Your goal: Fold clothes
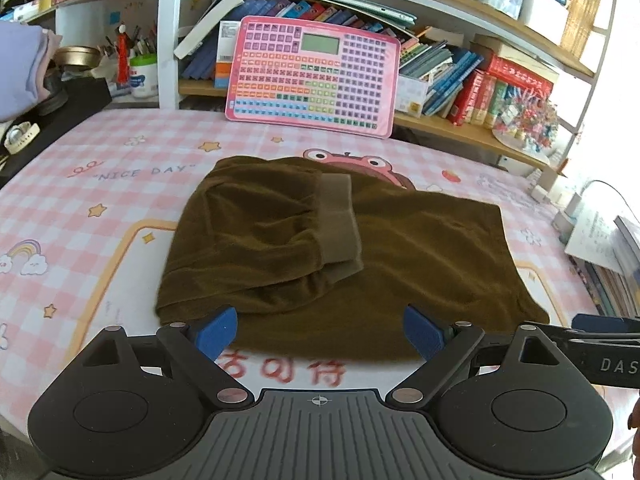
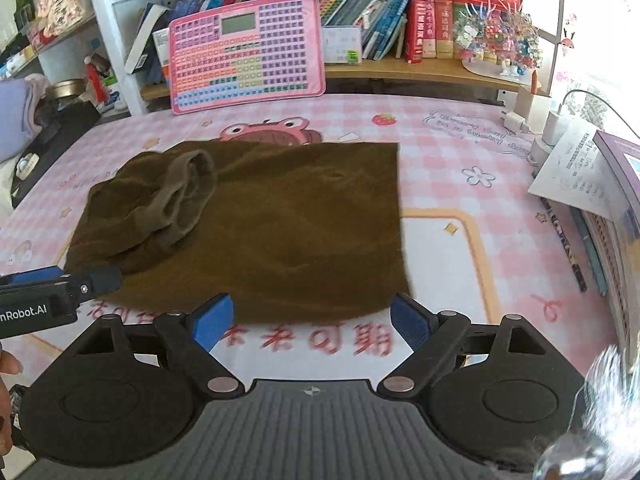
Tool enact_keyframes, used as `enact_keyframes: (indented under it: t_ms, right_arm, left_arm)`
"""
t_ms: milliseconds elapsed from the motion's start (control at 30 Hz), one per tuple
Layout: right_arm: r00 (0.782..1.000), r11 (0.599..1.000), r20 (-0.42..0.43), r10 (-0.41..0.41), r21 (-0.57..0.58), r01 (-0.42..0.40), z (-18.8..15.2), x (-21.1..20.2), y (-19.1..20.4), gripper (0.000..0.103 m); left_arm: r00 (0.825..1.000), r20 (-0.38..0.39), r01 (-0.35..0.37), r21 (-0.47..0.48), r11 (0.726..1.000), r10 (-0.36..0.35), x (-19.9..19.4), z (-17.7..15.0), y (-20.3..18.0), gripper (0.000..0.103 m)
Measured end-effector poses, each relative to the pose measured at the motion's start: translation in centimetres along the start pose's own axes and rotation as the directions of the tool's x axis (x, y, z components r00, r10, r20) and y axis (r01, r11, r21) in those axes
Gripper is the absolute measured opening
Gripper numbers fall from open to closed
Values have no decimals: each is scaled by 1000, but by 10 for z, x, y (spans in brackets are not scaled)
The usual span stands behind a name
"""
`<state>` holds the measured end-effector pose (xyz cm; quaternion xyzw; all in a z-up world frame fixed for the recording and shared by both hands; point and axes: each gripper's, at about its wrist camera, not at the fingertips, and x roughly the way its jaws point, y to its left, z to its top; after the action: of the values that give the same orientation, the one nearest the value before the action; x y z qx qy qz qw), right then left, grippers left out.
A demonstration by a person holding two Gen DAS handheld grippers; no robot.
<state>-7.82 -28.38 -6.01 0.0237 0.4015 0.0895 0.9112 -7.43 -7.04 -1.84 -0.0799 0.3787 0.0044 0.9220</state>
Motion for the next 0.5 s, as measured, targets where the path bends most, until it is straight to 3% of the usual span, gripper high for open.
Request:
enact_keyframes:
  t_ms: [200,333,500]
  right_arm:
    - [999,999,-19,37,37,-36,16,12,-52,85]
    - [993,993,-45,108,52,-106,23,22,-77,85]
    - [963,958,-114,246,178,-224,31,41,-105,79]
  left_arm:
    - [999,-21,-44,3,999,44,12,-4,-44,93]
    - [997,-18,-81,11,997,81,13,-8,-68,93]
    - [993,36,-117,15,993,117,8,-9,-81,93]
